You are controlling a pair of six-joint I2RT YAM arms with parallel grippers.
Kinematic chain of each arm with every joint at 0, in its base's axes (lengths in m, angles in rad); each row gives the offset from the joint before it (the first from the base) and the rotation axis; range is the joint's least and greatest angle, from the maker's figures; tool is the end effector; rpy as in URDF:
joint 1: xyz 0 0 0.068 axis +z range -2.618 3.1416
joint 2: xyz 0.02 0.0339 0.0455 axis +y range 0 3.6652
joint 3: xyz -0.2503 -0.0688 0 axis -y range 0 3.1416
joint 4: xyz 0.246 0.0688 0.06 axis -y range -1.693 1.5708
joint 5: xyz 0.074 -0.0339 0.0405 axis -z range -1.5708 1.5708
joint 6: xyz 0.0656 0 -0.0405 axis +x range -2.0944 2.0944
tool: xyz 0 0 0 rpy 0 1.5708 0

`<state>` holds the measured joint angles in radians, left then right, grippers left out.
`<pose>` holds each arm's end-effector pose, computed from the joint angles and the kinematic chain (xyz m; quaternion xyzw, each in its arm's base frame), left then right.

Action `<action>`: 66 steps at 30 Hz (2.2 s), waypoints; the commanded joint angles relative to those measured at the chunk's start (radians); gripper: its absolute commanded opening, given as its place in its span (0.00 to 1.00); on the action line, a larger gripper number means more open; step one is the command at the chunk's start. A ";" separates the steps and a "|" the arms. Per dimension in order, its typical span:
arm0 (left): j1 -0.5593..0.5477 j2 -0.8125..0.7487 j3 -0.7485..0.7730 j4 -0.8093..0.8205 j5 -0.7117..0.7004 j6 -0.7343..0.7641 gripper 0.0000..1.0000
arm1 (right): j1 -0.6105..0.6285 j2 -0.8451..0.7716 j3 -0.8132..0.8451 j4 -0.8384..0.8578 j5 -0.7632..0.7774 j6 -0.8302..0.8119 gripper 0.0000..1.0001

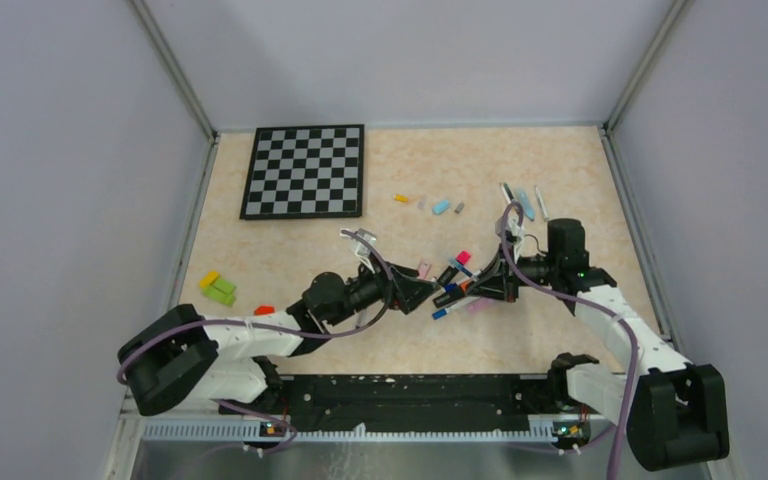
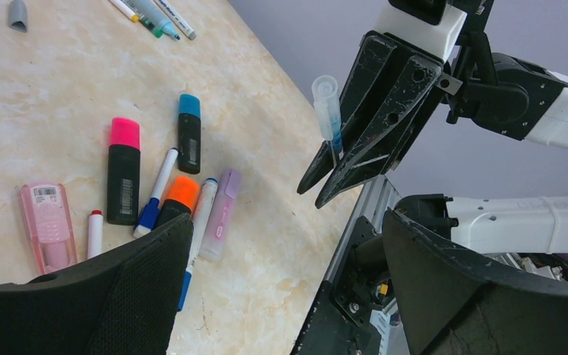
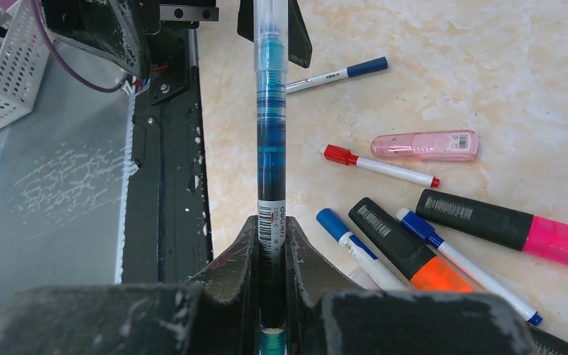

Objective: Open the pen caps
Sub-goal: Pick up the pen from the center of the board, then open the pen cap from the pen.

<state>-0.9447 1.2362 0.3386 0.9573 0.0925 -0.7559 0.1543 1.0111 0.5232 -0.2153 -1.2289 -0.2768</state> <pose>0.1575 -0.2281 0.2033 0.0981 0.6787 -0.5673 0.4559 0.1938 0.0927 0.2012 -0.3953 0.6724 0.5011 0.3748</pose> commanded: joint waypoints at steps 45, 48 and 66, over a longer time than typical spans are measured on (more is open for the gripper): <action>-0.066 0.332 0.266 0.304 -0.137 -0.064 0.18 | -0.007 0.047 0.003 0.045 -0.022 0.050 0.00; -0.065 0.330 0.270 0.314 -0.144 -0.046 0.00 | -0.007 0.049 0.010 0.032 -0.012 0.037 0.00; 0.291 0.270 0.652 0.147 -0.233 0.101 0.00 | -0.006 0.113 0.142 -0.230 0.035 -0.207 0.00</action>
<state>-0.6323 1.5311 0.9550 1.0721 -0.1204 -0.6987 0.1417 1.1267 0.6434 -0.4194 -1.1900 -0.4545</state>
